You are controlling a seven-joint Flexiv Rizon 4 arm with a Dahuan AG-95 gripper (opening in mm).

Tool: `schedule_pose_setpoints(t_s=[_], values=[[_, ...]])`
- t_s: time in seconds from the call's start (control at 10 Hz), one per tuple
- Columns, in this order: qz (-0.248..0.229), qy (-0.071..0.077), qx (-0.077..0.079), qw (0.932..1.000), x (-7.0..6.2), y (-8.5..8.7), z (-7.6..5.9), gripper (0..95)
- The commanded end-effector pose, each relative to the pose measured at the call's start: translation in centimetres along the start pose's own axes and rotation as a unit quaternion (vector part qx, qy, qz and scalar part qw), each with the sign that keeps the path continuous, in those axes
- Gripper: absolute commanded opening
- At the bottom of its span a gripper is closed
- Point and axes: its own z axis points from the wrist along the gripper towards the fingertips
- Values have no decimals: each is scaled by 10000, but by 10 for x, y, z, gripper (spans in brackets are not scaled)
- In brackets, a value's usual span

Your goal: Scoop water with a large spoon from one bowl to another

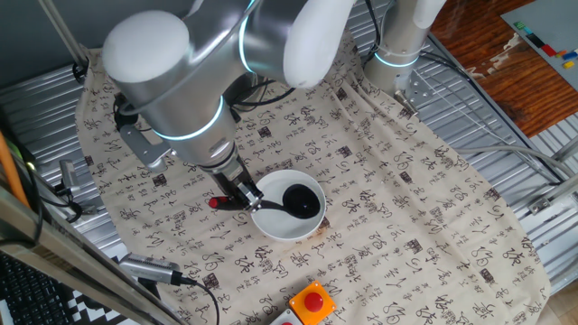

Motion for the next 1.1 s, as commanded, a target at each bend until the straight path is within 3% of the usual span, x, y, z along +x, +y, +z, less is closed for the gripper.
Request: schedule_pose_setpoints(t_s=[0.1, 0.6, 1.1], values=[[2, -4, -15, 10000, 2, 0, -2, 0], [-24, 26, -69, 10000, 7, 6, -23, 0], [-45, 12, -90, 9999, -1, 7, -24, 0]])
